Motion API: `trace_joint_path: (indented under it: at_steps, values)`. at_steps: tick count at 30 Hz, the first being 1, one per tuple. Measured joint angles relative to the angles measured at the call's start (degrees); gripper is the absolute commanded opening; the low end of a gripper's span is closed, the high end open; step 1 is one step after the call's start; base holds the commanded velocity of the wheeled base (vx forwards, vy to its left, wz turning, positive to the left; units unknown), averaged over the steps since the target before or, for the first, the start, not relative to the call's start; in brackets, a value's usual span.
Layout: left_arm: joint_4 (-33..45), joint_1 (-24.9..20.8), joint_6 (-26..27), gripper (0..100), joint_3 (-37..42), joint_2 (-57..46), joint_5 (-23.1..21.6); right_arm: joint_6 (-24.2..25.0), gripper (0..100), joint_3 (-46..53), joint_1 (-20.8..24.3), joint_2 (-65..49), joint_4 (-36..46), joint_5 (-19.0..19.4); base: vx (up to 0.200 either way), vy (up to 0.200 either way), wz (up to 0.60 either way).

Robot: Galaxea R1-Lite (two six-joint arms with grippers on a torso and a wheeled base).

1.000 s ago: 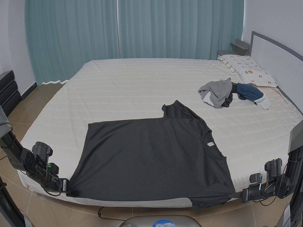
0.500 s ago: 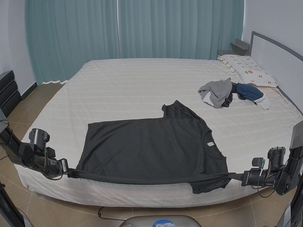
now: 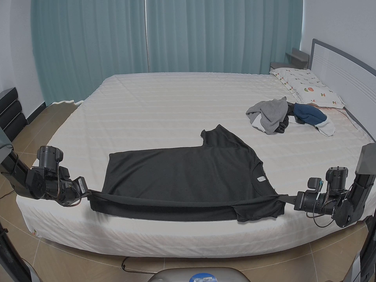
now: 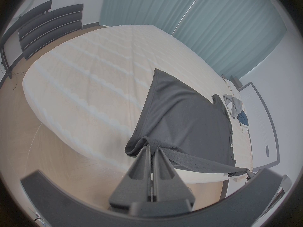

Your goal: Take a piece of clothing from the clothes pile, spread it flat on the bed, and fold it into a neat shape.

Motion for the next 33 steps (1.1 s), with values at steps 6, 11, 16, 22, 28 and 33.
trace_joint_path:
  at_steps: [6,11,16,22,28,33]
  values:
    - [0.13,-0.57,-0.05,0,-3.39,3.01,0.11,0.35,0,-6.16,0.52,1.49,4.77,-0.05,0.000,0.000,0.00]
    - [0.49,-0.74,-0.05,0,-6.10,5.79,0.13,0.50,0,-9.90,0.63,2.72,8.55,-0.07,0.000,0.000,0.00]
    - [2.27,-1.05,-0.11,0,-9.33,8.58,0.13,0.88,0,-13.31,0.63,3.99,10.84,-0.16,0.000,0.000,0.00]
    - [2.74,-1.13,-0.07,0,-11.80,11.25,1.28,2.57,0,-16.65,0.63,5.47,11.89,-1.41,0.000,0.000,0.00]
    - [2.74,-1.33,-0.05,0,-13.64,13.87,1.91,2.88,0,-18.40,0.93,7.00,12.75,-1.58,0.000,0.000,0.00]
    - [2.63,-1.43,-0.62,0,-15.14,15.69,1.97,2.90,0,-19.74,0.96,8.37,12.68,-1.58,0.000,0.000,0.00]
